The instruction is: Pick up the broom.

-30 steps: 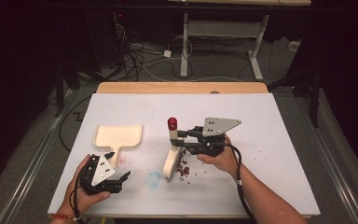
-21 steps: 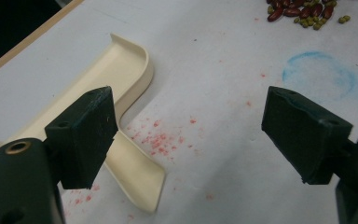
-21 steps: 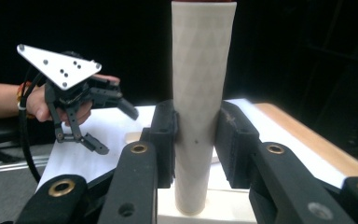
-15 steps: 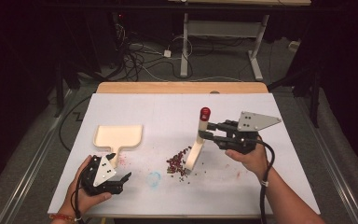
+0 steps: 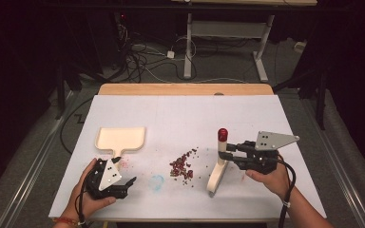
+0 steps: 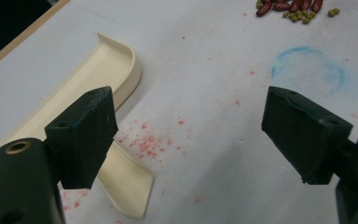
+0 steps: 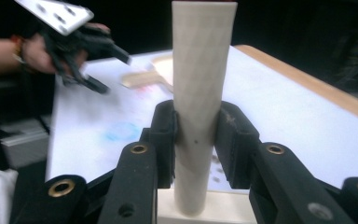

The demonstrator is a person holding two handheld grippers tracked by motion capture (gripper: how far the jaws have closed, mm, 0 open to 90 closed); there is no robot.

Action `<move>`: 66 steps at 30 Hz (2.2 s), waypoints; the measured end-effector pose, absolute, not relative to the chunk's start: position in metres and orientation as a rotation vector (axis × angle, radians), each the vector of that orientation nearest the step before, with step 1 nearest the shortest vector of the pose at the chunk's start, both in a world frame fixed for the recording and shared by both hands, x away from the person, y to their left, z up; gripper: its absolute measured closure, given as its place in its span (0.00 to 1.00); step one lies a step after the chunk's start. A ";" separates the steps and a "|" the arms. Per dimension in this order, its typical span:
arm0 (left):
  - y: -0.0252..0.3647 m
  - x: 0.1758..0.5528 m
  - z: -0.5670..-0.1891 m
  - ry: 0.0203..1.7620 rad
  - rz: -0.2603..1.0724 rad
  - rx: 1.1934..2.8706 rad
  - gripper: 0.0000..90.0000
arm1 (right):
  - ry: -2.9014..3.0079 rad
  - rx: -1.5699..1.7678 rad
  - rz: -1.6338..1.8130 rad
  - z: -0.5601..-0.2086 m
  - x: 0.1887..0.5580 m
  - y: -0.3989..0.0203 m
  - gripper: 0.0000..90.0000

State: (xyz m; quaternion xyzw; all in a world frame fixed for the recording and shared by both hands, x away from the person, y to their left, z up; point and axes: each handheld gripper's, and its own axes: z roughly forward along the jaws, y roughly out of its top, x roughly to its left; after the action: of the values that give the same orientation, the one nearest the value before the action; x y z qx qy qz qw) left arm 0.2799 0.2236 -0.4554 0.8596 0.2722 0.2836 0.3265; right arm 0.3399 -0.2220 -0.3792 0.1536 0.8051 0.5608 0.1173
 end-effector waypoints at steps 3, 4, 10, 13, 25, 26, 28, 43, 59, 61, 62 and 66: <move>0.223 0.280 -0.456 0.708 0.742 2.257 0.19 | 2.360 0.447 1.636 -0.379 0.342 -0.217 0.78; 0.223 0.280 -0.456 0.709 0.742 2.257 0.19 | 2.360 0.445 1.640 -0.380 0.343 -0.214 0.78; 0.226 0.282 -0.456 0.718 0.742 2.255 0.19 | 2.370 0.430 1.651 -0.387 0.352 -0.187 0.78; 0.225 0.282 -0.456 0.712 0.740 2.256 0.19 | 2.368 0.418 1.656 -0.389 0.355 -0.171 0.78; 0.228 0.280 -0.457 0.718 0.743 2.253 0.19 | 2.318 0.417 1.770 -0.390 0.371 -0.128 0.78; 0.229 0.280 -0.457 0.718 0.743 2.253 0.19 | 2.309 0.422 1.773 -0.389 0.372 -0.127 0.78; 0.229 0.280 -0.457 0.720 0.742 2.255 0.19 | 2.300 0.427 1.778 -0.387 0.373 -0.129 0.78; 0.228 0.282 -0.457 0.722 0.743 2.257 0.19 | 2.078 0.650 1.740 -0.360 0.379 -0.166 0.78; 0.230 0.283 -0.457 0.715 0.735 2.251 0.19 | 1.737 0.935 1.530 -0.382 0.429 -0.136 0.78; 0.230 0.282 -0.457 0.707 0.736 2.255 0.19 | 1.747 0.947 1.519 -0.388 0.432 -0.132 0.78; 0.230 0.281 -0.458 0.703 0.734 2.258 0.19 | 1.756 0.956 1.514 -0.392 0.432 -0.130 0.78; 0.229 0.281 -0.458 0.695 0.731 2.261 0.19 | 1.767 0.956 1.484 -0.402 0.429 -0.123 0.78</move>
State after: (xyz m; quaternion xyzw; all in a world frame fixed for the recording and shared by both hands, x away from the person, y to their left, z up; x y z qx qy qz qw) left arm 0.2812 0.2295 -0.4578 0.8631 0.2652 0.2789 0.3270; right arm 0.4285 -0.1230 -0.4017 0.3631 0.6711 0.5635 0.3166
